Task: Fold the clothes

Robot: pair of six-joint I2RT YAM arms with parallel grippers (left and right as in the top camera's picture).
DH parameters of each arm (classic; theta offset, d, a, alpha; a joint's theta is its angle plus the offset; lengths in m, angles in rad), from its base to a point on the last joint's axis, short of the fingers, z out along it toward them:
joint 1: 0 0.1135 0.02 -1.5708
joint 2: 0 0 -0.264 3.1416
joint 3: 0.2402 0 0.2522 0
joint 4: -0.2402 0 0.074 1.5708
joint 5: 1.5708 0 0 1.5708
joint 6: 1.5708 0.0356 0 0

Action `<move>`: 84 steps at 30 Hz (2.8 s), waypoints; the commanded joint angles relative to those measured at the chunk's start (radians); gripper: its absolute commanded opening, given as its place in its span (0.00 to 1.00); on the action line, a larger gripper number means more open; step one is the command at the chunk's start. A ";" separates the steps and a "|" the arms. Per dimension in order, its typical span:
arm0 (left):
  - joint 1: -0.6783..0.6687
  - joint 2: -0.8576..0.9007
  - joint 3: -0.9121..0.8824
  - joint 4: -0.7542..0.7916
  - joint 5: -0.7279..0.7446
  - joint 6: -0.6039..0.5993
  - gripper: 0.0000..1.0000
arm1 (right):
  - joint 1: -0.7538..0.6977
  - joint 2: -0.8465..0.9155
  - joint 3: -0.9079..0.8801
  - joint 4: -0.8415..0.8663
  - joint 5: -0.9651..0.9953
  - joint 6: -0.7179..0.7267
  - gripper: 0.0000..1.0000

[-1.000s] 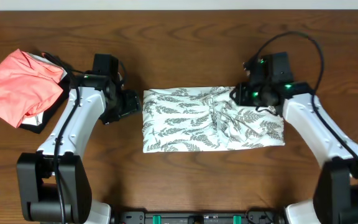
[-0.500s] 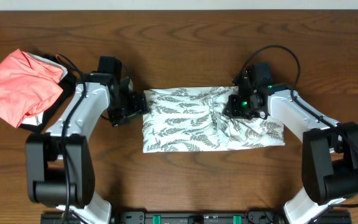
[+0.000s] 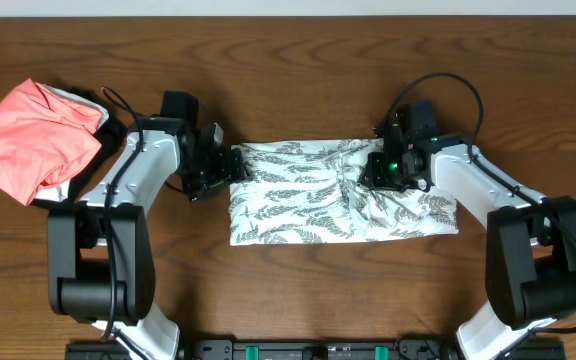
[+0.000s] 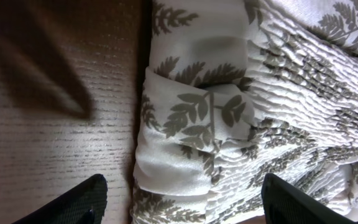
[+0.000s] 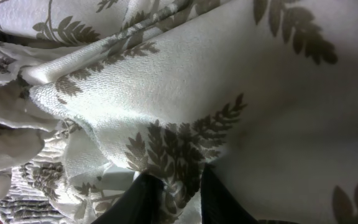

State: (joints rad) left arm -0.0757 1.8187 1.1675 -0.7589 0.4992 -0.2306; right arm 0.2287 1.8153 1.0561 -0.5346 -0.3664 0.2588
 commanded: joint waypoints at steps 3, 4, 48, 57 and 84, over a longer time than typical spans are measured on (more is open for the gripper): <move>0.000 0.072 -0.015 0.014 0.014 0.021 0.80 | 0.007 0.010 -0.003 0.000 0.000 -0.013 0.24; 0.000 0.084 -0.019 0.018 0.019 0.021 0.80 | 0.007 0.010 -0.003 -0.001 0.000 -0.013 0.24; 0.306 -0.129 0.023 -0.099 -0.330 0.081 0.06 | -0.096 -0.209 0.105 -0.035 -0.018 -0.051 0.31; 0.496 -0.255 0.064 -0.092 -0.381 0.080 0.06 | -0.223 -0.209 0.105 -0.080 -0.015 -0.052 0.29; -0.176 -0.242 0.290 -0.220 -0.459 0.031 0.06 | -0.234 -0.209 0.105 -0.113 -0.042 -0.074 0.29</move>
State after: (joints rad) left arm -0.1818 1.5402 1.4517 -0.9730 0.0856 -0.1837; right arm -0.0017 1.6100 1.1511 -0.6468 -0.3866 0.2005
